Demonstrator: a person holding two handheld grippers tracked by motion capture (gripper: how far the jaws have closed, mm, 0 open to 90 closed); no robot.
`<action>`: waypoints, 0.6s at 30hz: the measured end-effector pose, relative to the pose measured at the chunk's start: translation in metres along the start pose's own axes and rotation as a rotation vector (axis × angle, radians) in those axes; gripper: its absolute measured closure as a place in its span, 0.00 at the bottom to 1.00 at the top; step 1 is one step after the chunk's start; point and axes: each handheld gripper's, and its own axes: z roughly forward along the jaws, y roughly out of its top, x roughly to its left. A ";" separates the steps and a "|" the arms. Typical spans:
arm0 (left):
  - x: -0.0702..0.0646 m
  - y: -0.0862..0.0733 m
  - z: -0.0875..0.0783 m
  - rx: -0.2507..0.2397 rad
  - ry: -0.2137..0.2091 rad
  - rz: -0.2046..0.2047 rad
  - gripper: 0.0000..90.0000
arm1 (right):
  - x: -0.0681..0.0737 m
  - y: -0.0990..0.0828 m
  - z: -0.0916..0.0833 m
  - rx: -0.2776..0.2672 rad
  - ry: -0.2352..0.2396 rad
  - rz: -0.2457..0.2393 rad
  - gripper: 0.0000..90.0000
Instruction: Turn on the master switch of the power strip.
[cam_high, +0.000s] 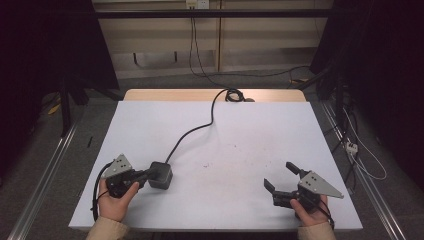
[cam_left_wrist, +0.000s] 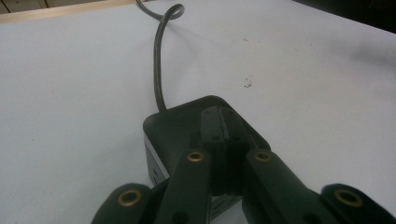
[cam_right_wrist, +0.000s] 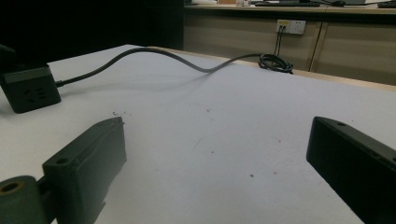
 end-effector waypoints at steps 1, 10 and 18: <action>0.000 0.000 0.000 0.001 -0.001 -0.003 1.00 | 0.000 0.000 0.000 -0.001 0.001 0.000 0.05; -0.001 0.000 0.000 0.005 0.004 0.004 1.00 | 0.000 0.000 0.000 -0.003 -0.003 0.004 0.05; -0.002 0.000 0.000 0.006 0.006 -0.003 1.00 | 0.000 0.000 0.000 -0.004 -0.003 0.005 0.05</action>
